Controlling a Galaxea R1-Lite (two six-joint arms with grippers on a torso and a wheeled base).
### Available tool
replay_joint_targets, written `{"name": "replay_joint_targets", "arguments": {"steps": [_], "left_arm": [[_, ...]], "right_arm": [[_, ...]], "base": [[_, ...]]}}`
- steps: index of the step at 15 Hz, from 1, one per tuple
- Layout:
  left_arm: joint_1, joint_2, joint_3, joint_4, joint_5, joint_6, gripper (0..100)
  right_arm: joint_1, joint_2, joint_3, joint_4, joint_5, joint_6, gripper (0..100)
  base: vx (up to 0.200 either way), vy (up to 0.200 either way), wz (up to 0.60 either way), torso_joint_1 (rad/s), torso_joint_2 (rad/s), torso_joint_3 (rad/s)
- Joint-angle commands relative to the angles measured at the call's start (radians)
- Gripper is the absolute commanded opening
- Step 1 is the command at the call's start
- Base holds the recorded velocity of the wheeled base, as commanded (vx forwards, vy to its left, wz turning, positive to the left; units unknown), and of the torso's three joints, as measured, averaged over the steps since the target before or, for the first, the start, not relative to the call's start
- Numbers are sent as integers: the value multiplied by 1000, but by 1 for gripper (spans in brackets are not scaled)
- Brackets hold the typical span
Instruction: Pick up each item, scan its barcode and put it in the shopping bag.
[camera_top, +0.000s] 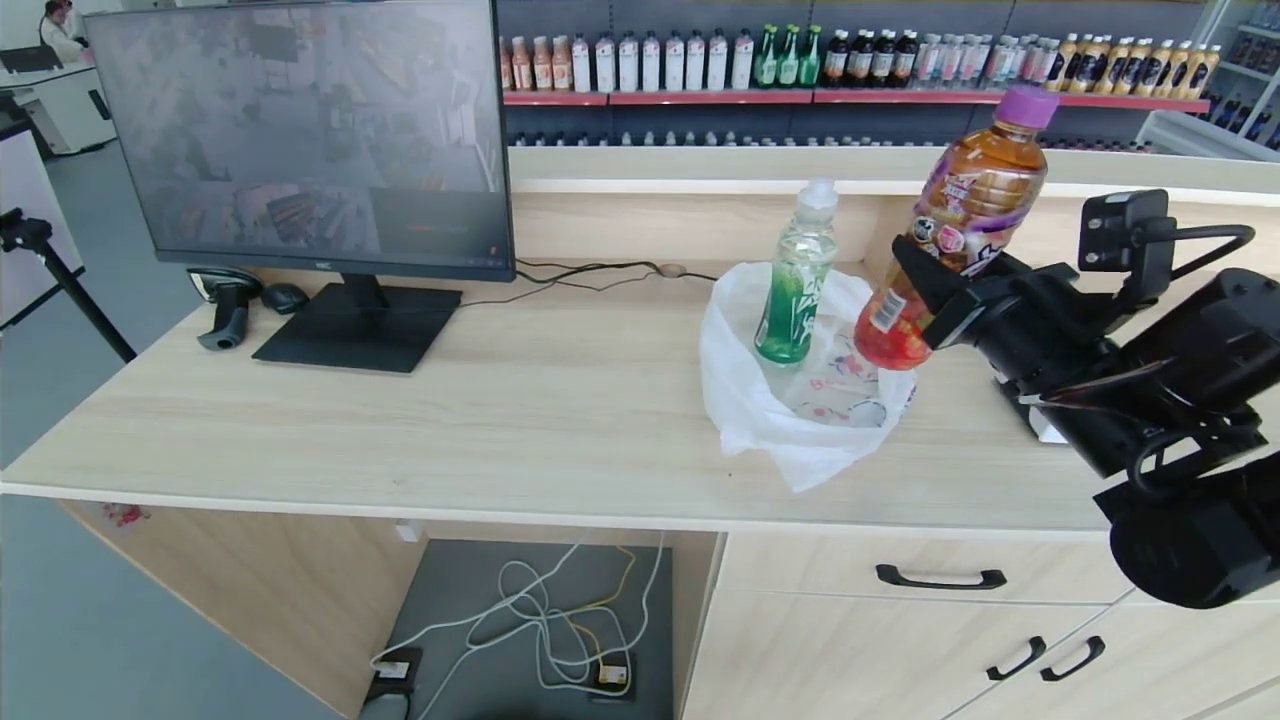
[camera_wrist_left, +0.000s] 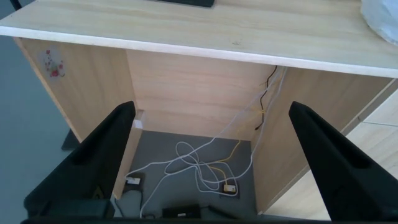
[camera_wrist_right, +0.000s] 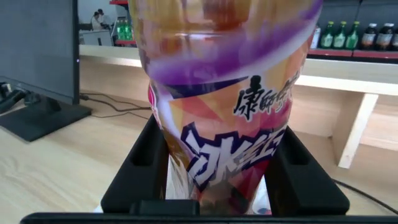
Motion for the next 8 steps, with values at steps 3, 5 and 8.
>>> {"name": "replay_joint_targets", "arguments": {"steps": [3,5,8], "left_arm": [[0,0,0,0,0,0,100],[0,0,0,0,0,0,100],[0,0,0,-2,0,0,100]], "right_arm": [[-13,149,-122,0,2,-10,0],[-19,175,-125,0,-1,-10,0],[-34,218,-159,0,-2,-15,0]], "base": [[0,0,0,0,0,0],[0,0,0,0,0,0],[0,0,0,0,0,0]]}}
